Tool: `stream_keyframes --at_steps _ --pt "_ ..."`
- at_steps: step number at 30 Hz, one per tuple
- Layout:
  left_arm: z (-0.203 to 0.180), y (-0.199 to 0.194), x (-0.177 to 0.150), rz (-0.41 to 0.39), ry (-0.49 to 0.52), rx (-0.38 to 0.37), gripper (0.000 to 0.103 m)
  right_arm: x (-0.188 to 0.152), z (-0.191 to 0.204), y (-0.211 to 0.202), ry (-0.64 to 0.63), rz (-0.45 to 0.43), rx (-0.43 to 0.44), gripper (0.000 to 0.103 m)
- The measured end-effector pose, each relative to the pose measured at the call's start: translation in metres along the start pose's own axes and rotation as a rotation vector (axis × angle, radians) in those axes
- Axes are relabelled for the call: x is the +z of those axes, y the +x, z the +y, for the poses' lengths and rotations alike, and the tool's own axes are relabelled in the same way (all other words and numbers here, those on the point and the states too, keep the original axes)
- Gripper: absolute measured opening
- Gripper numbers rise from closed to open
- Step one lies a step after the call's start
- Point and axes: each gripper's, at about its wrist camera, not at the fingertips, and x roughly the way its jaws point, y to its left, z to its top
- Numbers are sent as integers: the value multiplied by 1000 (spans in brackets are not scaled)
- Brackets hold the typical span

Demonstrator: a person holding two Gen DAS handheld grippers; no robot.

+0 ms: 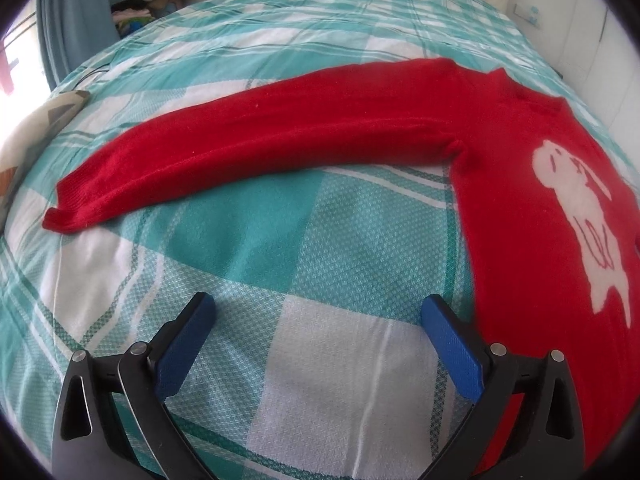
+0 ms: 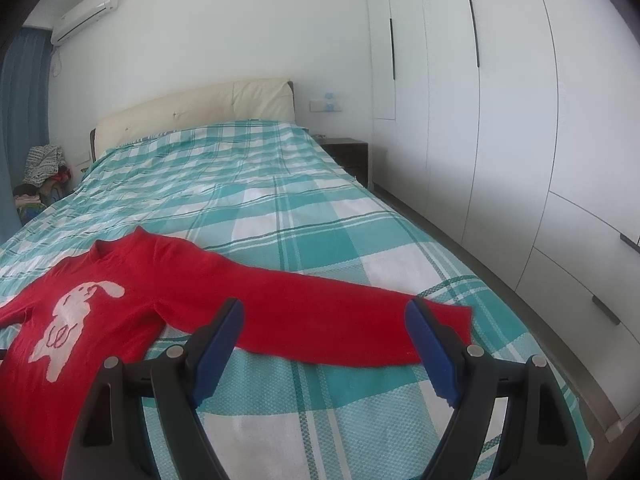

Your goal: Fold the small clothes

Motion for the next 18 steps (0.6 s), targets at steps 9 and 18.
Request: stream_keyframes --at_steps 9,18 --pt "0 4 0 14 -1 3 103 -1 4 3 -21 10 1 82" --pt "4 7 3 45 -2 -45 103 -2 3 7 -15 27 -2 82"
